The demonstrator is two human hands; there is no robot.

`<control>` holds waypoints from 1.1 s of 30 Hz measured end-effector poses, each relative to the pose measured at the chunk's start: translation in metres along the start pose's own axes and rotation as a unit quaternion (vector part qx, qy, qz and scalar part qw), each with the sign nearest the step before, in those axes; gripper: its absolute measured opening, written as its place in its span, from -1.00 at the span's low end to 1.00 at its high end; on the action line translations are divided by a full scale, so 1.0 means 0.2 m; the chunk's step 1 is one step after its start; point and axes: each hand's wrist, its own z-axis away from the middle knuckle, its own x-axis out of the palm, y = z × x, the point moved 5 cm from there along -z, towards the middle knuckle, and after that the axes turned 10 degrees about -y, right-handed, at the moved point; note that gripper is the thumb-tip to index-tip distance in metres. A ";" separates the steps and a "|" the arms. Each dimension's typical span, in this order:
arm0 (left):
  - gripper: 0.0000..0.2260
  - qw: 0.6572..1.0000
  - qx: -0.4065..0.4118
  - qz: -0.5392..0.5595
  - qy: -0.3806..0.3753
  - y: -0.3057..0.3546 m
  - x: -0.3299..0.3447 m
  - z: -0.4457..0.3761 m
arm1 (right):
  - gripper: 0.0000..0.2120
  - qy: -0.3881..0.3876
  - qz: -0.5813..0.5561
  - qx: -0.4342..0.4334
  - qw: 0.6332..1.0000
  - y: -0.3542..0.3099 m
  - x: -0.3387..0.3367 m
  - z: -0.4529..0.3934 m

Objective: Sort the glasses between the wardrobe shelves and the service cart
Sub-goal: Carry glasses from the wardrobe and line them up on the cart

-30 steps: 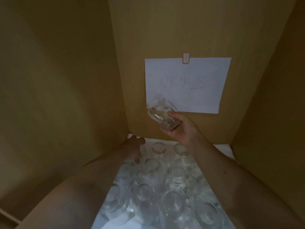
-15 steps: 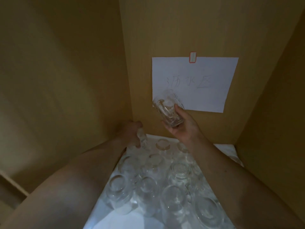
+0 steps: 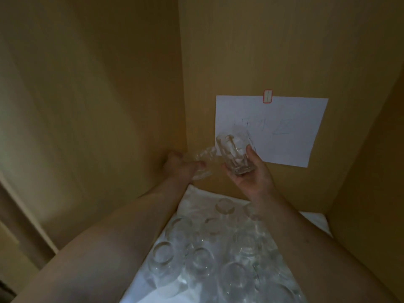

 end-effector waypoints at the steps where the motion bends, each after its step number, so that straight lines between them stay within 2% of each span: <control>1: -0.34 0.998 -0.011 0.067 -0.017 -0.01 0.02 0.00 | -0.42 -0.021 -0.007 -0.002 1.000 -0.01 0.01 0.00; 4: -0.56 0.969 -0.056 0.212 -0.109 -0.01 0.09 0.04 | -0.48 -0.058 -0.015 -0.009 0.998 -0.08 0.03 0.00; 7: -0.59 0.944 -0.072 0.271 -0.173 0.00 0.14 0.06 | -0.41 -0.040 -0.014 -0.015 0.999 -0.13 0.01 0.01; 10: -0.70 0.918 -0.060 0.326 -0.218 0.06 0.18 0.10 | -0.39 -0.020 -0.003 -0.026 0.999 -0.17 -0.03 0.04; 14: -0.73 0.887 -0.043 0.390 -0.244 0.12 0.19 0.15 | -0.56 0.017 0.078 -0.020 0.997 -0.20 -0.05 0.09; 17: -0.73 0.865 -0.033 0.420 -0.274 0.13 0.18 0.18 | -0.68 0.002 0.022 -0.026 0.999 -0.20 -0.04 0.14; 22: -0.67 0.841 -0.053 0.435 -0.319 0.12 0.19 0.27 | -0.61 -0.064 -0.040 -0.036 0.997 -0.18 0.05 0.27; 24: -0.73 0.813 -0.055 0.463 -0.350 0.12 0.18 0.31 | -0.59 -0.055 -0.019 -0.042 0.997 -0.16 0.09 0.34; 26: -0.84 0.786 -0.048 0.483 -0.384 0.13 0.15 0.35 | -0.44 -0.034 0.008 -0.063 0.997 -0.16 0.13 0.41; 27: -0.83 0.778 -0.049 0.488 -0.392 0.13 0.13 0.37 | -0.36 -0.023 0.022 -0.074 0.997 -0.15 0.14 0.45; 29: -0.66 0.775 -0.054 0.484 -0.402 0.13 0.10 0.41 | -0.32 -0.001 0.055 -0.091 0.994 -0.14 0.17 0.52; 32: -0.55 0.764 -0.055 0.478 -0.430 0.14 0.05 0.49 | -0.51 0.000 0.087 -0.104 0.991 -0.09 0.21 0.64; 33: -0.54 0.757 -0.053 0.479 -0.442 0.14 0.03 0.53 | -0.51 -0.007 0.087 -0.104 0.991 -0.07 0.23 0.68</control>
